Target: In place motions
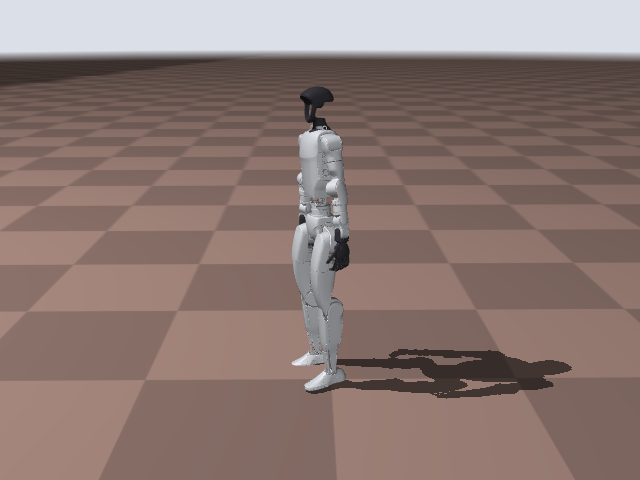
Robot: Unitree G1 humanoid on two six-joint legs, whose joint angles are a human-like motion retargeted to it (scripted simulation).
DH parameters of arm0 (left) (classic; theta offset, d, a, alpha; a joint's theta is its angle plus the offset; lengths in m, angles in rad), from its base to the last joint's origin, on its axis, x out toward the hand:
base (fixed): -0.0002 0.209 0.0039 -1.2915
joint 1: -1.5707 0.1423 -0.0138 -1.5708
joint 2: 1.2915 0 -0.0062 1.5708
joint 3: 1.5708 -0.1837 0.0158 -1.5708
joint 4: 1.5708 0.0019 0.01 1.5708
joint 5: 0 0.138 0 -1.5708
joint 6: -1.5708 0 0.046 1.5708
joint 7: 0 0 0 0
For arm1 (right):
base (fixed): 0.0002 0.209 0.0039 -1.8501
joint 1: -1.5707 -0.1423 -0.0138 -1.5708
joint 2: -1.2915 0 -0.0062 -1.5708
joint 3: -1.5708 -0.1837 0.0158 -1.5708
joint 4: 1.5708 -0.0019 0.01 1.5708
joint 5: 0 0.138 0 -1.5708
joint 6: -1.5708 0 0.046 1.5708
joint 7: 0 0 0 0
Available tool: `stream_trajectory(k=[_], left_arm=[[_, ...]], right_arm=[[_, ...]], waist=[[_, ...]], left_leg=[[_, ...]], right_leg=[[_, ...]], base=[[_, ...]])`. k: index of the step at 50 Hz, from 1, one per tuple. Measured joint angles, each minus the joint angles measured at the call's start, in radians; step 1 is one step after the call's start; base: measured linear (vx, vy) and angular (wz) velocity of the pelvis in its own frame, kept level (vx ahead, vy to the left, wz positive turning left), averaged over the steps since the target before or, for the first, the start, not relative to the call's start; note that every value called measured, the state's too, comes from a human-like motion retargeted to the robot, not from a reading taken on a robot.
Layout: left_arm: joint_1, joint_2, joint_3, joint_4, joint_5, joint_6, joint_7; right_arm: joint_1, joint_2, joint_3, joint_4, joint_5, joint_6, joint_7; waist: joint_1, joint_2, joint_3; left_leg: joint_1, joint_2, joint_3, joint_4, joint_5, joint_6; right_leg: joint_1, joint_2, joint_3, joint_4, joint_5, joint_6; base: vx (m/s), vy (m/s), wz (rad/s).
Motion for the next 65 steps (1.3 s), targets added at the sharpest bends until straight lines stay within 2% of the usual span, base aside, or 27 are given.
stream_trajectory(k=[7, 14, 22, 30, 40, 46, 55, 65], left_arm=[[-0.002, -0.022, -0.006, -0.031, -0.002, -0.009, -0.030], [0.004, -0.044, -0.001, -0.027, 0.029, -0.014, -0.028], [0.040, -0.060, 0.017, 0.011, 0.016, -0.037, 0.028], [0.078, -0.073, 0.092, 0.084, -0.087, -0.079, 0.140], [0.111, -0.062, 0.075, 0.125, 0.007, -0.002, 0.027], [0.115, -0.064, 0.038, 0.105, 0.048, 0.014, 0.018], [0.108, -0.058, 0.015, 0.063, 0.054, 0.015, 0.024], [0.090, -0.050, 0.013, 0.031, 0.064, 0.007, 0.023]], right_arm=[[-0.020, -0.002, -0.011, 0.032, 0.015, 0.020, -0.013], [-0.007, -0.002, -0.039, 0.045, 0.021, 0.025, -0.017], [0.031, 0.008, -0.088, 0.062, 0.071, 0.038, -0.024], [0.014, 0.007, -0.034, 0.010, -0.016, 0.038, -0.030], [-0.058, 0.043, 0.011, -0.076, -0.001, 0.008, 0.042], [-0.084, 0.065, 0.056, -0.115, -0.007, -0.004, 0.080], [-0.113, 0.055, 0.118, -0.064, -0.065, 0.007, 0.074], [-0.136, 0.038, 0.133, -0.038, -0.081, 0.020, 0.055]], waist=[[-0.094, 0.010, 0.027], [-0.161, 0.019, 0.036], [-0.130, 0.017, 0.002], [-0.087, 0.003, -0.031], [-0.104, -0.004, -0.033], [-0.142, -0.009, -0.026], [-0.208, -0.009, -0.026], [-0.353, 0.001, -0.005]], left_leg=[[0.041, 0.010, 0.072, -0.005, -0.020, 0.001], [0.059, 0.013, 0.090, -0.007, -0.026, -0.001], [0.059, 0.012, 0.068, -0.009, -0.029, -0.005], [0.054, 0.018, 0.078, -0.011, -0.034, -0.013], [0.071, 0.037, 0.135, -0.004, -0.069, -0.017], [0.095, 0.050, 0.208, 0.003, -0.099, -0.019], [0.147, 0.072, 0.425, 0.012, -0.160, -0.035], [0.183, 0.071, 0.582, 0.014, -0.197, -0.050]], right_leg=[[-0.021, 0.021, 0.096, 0.005, 0.018, -0.009], [-0.017, 0.030, 0.119, 0.001, 0.027, -0.016], [-0.013, 0.040, 0.095, -0.007, 0.028, -0.026], [-0.036, 0.039, 0.100, 0.000, 0.034, -0.025], [-0.082, 0.067, 0.192, 0.012, 0.061, -0.029], [-0.118, 0.099, 0.291, 0.019, 0.089, -0.033], [-0.183, 0.171, 0.480, 0.023, 0.143, -0.032], [-0.217, 0.218, 0.562, 0.018, 0.183, -0.016]], base=[[-0.11, -0.10, -0.72], [-0.03, -0.01, -0.15], [0.03, -0.01, 0.14], [0.01, 0.00, 0.01], [-0.06, -0.11, -0.47], [-0.14, -0.15, -0.87], [-0.16, -0.08, -1.22], [-0.16, 0.02, -0.88]])
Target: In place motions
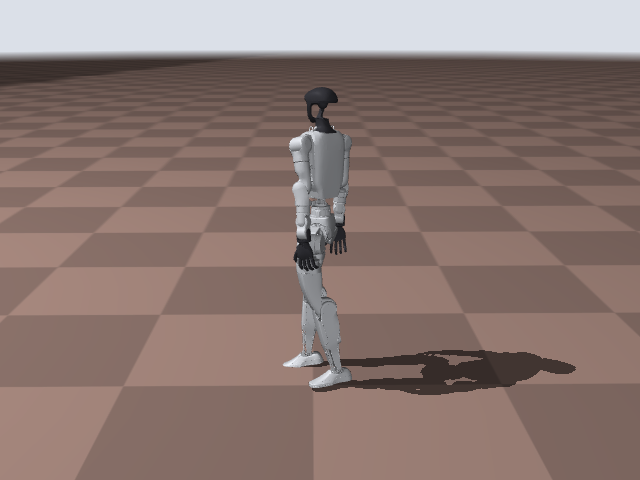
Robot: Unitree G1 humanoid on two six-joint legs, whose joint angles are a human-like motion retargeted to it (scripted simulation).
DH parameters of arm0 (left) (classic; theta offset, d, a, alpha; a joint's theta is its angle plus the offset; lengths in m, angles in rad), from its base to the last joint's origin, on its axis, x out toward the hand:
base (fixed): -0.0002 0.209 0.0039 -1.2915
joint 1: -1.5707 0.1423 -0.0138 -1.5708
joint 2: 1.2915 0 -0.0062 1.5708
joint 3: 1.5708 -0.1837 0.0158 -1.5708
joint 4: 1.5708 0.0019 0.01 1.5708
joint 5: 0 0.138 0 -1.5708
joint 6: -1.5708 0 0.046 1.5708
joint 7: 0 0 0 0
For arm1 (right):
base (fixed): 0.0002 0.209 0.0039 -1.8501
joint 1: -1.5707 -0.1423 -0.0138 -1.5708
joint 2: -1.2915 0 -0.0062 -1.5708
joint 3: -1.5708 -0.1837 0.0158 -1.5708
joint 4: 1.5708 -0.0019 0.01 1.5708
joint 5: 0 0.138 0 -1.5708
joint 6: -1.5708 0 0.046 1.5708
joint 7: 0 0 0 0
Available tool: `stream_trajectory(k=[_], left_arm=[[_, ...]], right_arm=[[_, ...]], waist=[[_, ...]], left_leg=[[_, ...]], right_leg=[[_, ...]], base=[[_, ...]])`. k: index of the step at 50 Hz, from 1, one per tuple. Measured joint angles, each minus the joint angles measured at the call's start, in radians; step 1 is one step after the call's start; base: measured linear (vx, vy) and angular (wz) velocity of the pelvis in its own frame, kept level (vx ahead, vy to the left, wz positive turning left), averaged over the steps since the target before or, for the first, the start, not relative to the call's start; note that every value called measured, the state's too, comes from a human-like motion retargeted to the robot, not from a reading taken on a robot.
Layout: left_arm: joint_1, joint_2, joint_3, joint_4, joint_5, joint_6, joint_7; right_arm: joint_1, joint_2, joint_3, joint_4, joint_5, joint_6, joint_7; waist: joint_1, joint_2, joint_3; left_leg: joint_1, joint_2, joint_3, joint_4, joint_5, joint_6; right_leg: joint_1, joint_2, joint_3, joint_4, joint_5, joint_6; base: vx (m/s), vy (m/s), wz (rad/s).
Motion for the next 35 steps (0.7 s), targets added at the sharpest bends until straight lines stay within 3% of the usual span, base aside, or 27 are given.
stream_trajectory(k=[20, 35], left_arm=[[-0.013, -0.017, -0.009, -0.005, 0.025, -0.008, -0.030], [0.019, -0.007, 0.011, 0.007, 0.007, 0.001, -0.023]], right_arm=[[0.017, 0.001, -0.023, 0.036, 0.041, 0.012, -0.032], [0.038, -0.032, -0.050, 0.069, 0.051, 0.002, -0.064]], waist=[[0.025, -0.014, 0.006], [0.120, -0.025, 0.013]], left_leg=[[0.003, 0.002, 0.028, 0.014, -0.005, -0.006], [-0.060, -0.005, -0.207, 0.023, 0.051, 0.019]], right_leg=[[0.004, -0.009, -0.012, -0.006, 0.000, 0.007], [0.077, -0.096, -0.192, -0.007, -0.073, 0.001]], base=[[0.00, 0.00, -0.03], [0.08, 0.01, 0.79]])
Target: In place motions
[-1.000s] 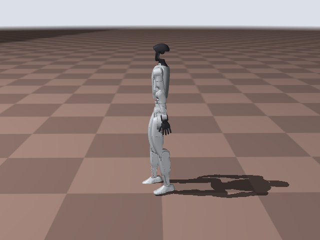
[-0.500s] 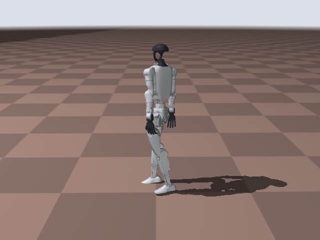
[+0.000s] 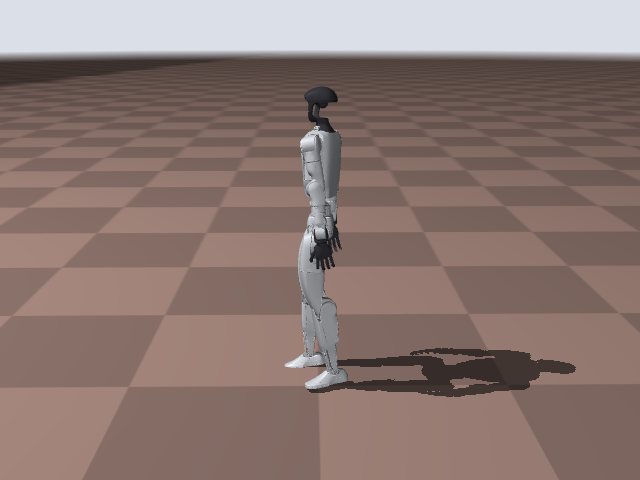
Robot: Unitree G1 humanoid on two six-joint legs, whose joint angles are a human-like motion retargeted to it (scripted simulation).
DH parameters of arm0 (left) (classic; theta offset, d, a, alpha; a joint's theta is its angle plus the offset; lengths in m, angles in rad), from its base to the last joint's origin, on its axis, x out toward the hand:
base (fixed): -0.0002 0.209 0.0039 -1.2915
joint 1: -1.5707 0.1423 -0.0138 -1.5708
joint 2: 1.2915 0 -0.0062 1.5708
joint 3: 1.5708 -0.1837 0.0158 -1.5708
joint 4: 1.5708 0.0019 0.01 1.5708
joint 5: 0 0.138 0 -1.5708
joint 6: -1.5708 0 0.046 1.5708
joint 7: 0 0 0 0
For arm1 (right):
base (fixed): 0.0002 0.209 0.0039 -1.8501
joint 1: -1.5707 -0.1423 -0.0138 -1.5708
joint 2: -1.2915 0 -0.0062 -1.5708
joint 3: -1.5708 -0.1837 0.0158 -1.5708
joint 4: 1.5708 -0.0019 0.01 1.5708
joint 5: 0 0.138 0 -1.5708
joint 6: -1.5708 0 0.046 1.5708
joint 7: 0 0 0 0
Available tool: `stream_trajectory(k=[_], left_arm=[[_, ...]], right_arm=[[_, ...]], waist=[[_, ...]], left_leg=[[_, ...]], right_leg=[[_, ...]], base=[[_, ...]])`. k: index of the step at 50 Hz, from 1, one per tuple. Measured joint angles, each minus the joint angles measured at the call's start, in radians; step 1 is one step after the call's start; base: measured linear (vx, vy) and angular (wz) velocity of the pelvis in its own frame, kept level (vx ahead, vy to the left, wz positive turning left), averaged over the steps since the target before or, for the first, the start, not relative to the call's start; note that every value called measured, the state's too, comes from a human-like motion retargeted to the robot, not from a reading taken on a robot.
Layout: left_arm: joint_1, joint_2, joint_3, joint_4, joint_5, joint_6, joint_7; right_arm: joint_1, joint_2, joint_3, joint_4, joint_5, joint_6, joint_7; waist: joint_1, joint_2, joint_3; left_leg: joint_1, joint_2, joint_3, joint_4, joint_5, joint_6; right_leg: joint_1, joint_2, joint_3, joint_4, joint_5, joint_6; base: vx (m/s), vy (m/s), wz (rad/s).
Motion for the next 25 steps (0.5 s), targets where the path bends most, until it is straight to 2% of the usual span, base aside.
stream_trajectory(k=[15, 25], left_arm=[[0.000, 0.007, -0.005, 0.020, -0.001, 0.000, 0.004], [-0.009, 0.030, 0.001, 0.058, -0.005, 0.010, 0.021]], right_arm=[[0.037, -0.004, -0.038, 0.024, 0.011, -0.005, 0.004], [0.027, 0.017, -0.047, -0.014, 0.014, -0.002, 0.093]], waist=[[0.141, 0.012, -0.028], [0.209, -0.009, -0.045]], left_leg=[[-0.098, -0.045, -0.323, -0.007, 0.088, 0.018], [-0.137, -0.092, -0.481, -0.001, 0.131, 0.013]], right_leg=[[0.106, -0.077, -0.234, -0.017, -0.086, -0.006], [0.191, -0.126, -0.417, -0.039, -0.121, 0.008]], base=[[0.12, 0.06, 1.09], [0.12, 0.15, 0.90]])
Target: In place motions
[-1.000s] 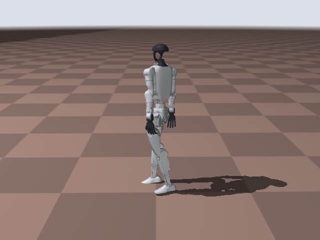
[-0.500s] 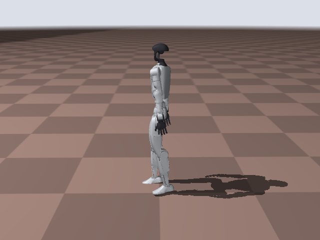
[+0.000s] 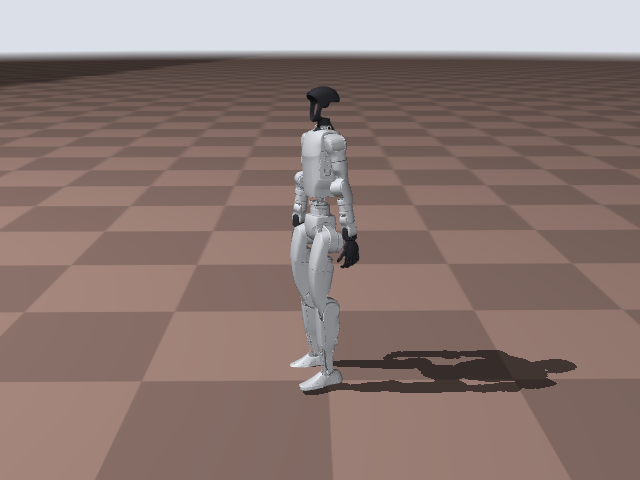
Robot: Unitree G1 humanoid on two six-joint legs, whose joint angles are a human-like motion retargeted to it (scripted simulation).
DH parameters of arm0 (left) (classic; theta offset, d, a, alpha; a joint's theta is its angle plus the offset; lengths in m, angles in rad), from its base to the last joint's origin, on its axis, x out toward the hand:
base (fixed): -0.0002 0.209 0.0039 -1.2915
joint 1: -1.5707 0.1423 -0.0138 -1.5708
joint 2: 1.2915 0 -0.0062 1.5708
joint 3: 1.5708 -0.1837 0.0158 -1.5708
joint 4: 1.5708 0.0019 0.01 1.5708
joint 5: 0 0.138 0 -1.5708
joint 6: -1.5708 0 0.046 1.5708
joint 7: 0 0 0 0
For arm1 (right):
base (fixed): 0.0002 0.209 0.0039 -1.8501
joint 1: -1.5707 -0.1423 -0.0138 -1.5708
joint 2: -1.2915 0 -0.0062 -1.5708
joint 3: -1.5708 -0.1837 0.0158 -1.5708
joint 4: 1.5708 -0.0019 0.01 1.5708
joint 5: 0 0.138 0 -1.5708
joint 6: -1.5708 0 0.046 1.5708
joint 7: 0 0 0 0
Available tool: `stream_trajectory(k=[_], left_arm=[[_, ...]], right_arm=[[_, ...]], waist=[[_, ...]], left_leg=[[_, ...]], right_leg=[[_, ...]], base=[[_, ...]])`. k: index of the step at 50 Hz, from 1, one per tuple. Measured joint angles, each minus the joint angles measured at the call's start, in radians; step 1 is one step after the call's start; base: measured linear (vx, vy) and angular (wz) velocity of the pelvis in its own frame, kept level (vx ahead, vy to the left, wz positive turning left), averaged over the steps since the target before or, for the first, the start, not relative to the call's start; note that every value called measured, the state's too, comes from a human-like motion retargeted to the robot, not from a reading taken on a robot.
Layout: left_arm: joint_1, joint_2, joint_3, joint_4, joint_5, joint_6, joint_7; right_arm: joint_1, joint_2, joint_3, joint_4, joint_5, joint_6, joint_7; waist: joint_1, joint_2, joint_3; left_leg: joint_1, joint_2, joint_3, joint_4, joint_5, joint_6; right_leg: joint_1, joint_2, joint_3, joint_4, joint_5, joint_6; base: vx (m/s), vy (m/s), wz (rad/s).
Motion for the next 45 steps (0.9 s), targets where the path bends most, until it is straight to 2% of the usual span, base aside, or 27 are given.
stream_trajectory(k=[12, 22, 28, 37, 45], left_arm=[[-0.017, 0.011, -0.022, 0.014, -0.004, -0.001, 0.007], [-0.019, 0.013, -0.030, 0.014, 0.004, -0.001, -0.001], [-0.009, 0.016, -0.031, 0.012, 0.010, 0.002, 0.003], [0.008, 0.005, -0.033, 0.005, 0.022, 0.006, 0.002], [0.050, -0.017, -0.076, -0.045, 0.055, -0.009, -0.012]], right_arm=[[0.007, 0.010, -0.001, -0.016, -0.019, -0.016, 0.019], [0.011, 0.019, 0.010, -0.027, -0.043, -0.021, 0.032], [0.011, 0.020, 0.016, -0.026, -0.056, -0.021, 0.036], [-0.025, 0.014, 0.031, -0.008, -0.059, -0.011, 0.026], [-0.086, 0.018, 0.086, 0.000, -0.068, -0.006, 0.029]], waist=[[0.077, -0.010, -0.014], [0.069, 0.001, -0.012], [0.047, 0.001, -0.007], [-0.030, 0.004, -0.001], [-0.151, 0.018, -0.002]], left_leg=[[-0.033, -0.024, -0.079, -0.004, 0.035, -0.024], [-0.043, -0.010, -0.058, -0.011, 0.039, -0.035], [-0.021, 0.003, -0.003, -0.012, 0.019, -0.026], [0.026, 0.029, 0.127, -0.007, -0.047, -0.004], [0.089, 0.075, 0.368, -0.015, -0.118, -0.007]], right_leg=[[0.044, -0.031, -0.141, -0.006, -0.025, 0.018], [0.027, -0.023, -0.134, -0.012, -0.017, 0.015], [-0.004, -0.009, -0.061, -0.009, 0.002, 0.002], [-0.095, 0.027, 0.138, 0.016, 0.044, -0.017], [-0.211, 0.103, 0.380, 0.039, 0.105, -0.021]], base=[[0.04, 0.09, 0.59], [-0.01, -0.01, -0.02], [-0.03, -0.08, -0.62], [-0.11, -0.16, -1.11], [-0.20, -0.13, -1.63]])
